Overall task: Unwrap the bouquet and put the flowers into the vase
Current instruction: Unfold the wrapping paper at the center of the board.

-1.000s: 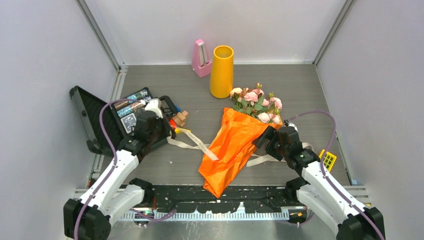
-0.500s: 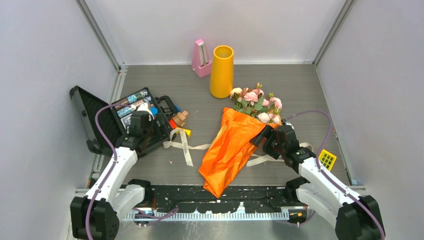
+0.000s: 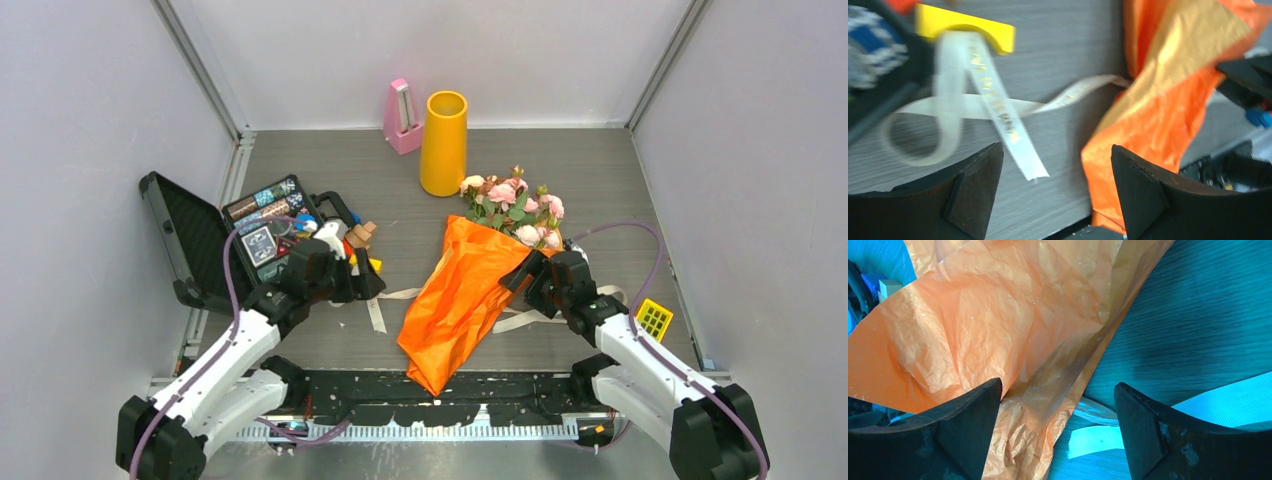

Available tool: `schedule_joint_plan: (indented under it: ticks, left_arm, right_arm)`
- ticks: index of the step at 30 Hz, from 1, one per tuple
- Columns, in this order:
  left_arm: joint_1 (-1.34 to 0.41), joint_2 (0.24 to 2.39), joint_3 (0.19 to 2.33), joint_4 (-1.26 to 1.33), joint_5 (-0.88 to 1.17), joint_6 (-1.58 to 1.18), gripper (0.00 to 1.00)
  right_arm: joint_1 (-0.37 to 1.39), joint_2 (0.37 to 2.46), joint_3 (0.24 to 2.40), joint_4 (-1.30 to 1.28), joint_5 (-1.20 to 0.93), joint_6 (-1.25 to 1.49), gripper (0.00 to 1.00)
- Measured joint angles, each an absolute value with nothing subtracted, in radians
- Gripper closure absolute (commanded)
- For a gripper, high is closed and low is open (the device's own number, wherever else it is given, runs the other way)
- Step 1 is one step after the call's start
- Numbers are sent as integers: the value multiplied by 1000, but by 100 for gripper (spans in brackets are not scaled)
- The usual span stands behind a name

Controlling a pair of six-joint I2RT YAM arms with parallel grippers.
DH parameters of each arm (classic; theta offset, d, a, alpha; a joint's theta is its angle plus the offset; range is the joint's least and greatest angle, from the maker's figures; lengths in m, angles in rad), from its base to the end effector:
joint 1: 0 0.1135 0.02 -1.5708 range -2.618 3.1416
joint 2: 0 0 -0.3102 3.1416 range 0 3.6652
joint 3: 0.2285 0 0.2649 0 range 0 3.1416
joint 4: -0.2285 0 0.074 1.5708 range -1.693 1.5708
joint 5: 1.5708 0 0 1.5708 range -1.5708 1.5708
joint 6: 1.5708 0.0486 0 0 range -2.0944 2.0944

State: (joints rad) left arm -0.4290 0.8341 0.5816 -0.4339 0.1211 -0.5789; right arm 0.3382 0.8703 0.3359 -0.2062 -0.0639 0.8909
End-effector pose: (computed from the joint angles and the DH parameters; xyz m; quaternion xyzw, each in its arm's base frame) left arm 0.1530 -0.0765 0.2594 -0.0417 0.9016 -0.2542 0.3476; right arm 0.1528 0.0570 0.1882 0.2372 0.8834 0.2563 0.3125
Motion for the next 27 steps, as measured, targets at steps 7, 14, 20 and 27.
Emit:
schedule_joint_plan:
  ticks: [7,14,20,27]
  left_arm:
    - [-603,932,485,-236,227,-706,11]
    - [-654,1077,376,10,308,-833,10]
    - [-695,1151,377,129,318,-857,26]
    - [-717,1309,409,194,333,-858,48]
  right_arm:
    - [338,858,315,-202,-52,905,16]
    - [338,832,308,-202,-42,920,18]
    - [338,820,297,-202,-29,924,24]
    - [338,834,297,-198,-26,924,28]
